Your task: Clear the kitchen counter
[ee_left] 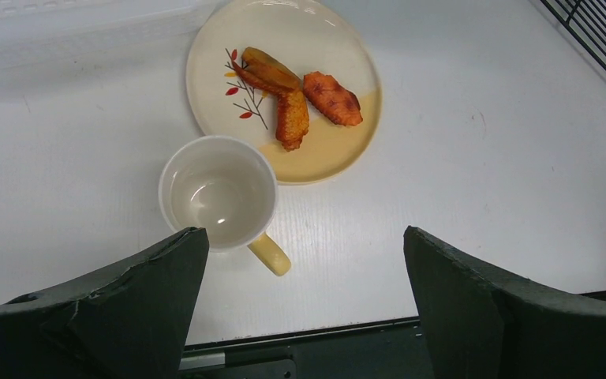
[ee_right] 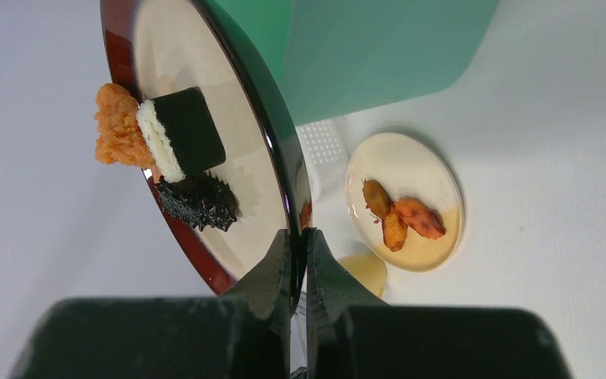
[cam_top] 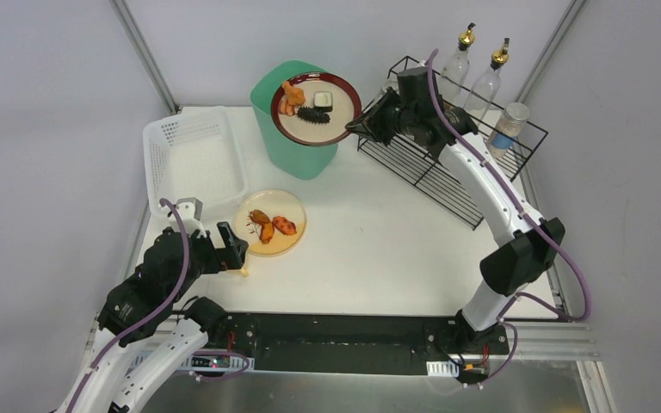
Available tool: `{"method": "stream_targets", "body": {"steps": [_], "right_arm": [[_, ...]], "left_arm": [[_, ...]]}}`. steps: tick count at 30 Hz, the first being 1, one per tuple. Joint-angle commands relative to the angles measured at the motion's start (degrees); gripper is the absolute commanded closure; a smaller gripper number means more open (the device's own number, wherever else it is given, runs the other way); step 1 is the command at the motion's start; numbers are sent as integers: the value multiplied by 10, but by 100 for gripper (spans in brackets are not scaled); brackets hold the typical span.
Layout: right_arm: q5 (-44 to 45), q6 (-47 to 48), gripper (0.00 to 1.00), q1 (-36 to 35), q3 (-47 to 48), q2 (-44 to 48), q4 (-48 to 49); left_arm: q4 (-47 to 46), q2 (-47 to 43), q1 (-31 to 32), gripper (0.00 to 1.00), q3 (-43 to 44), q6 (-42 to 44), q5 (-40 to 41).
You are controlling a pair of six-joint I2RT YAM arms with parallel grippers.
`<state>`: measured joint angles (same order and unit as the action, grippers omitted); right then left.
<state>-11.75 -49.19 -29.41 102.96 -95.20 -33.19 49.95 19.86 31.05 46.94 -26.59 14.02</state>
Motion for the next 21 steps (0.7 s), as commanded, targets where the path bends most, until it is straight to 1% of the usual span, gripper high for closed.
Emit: {"method": "stream_targets", "body": {"steps": [1,8,16,21], "right_arm": [[-22,-6,100,8,123,-21,77],[8,15,100,22,224,-105,62],[29,46,100,26,361,-202,42],[35,66,100,30,412,-242,44]], "left_arm": [[-14,-15,-1,1,-4,6,5],[-14,-28,-1,0,-4,5,10],[-14,-32,-1,0,-5,4,14],[-15,-34,-1,0,-6,3,16]]}}
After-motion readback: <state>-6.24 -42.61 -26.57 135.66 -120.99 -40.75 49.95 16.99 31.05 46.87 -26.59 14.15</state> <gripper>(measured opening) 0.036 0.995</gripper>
